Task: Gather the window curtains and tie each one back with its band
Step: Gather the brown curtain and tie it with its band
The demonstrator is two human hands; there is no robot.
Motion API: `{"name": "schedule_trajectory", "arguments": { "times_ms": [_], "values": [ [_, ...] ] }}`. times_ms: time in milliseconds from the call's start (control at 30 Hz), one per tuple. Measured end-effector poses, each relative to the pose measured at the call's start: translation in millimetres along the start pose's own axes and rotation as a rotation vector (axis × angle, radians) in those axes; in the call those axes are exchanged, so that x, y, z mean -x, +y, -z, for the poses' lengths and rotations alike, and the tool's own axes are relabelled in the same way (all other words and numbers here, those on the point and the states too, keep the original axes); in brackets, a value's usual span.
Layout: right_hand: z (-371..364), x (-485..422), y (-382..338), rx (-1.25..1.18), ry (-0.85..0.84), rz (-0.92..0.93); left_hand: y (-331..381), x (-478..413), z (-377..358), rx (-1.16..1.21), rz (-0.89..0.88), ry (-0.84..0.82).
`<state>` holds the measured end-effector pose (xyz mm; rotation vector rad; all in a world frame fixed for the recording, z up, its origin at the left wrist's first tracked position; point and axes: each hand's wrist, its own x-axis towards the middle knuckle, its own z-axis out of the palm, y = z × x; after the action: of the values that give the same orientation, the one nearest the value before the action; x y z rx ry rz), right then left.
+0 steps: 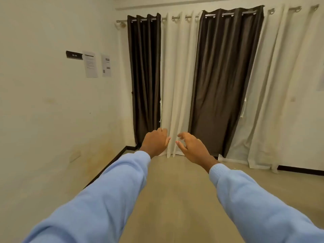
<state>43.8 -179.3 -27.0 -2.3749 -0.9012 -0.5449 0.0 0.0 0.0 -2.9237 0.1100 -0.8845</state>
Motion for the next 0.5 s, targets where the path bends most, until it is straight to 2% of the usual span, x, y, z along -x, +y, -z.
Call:
{"name": "schedule_trajectory", "arguments": {
  "times_ms": [233, 367, 500],
  "values": [
    [-36, -74, 42, -0.036, -0.018, 0.012, -20, -58, -43, 0.032, 0.088, -0.021],
    [-66, -108, 62, -0.060, -0.019, 0.045, -47, -86, -80, -0.040, 0.117, -0.085],
    [-91, -147, 76, -0.054, -0.014, 0.077, -79, -119, -108, -0.059, 0.135, -0.082]
  ]
}}
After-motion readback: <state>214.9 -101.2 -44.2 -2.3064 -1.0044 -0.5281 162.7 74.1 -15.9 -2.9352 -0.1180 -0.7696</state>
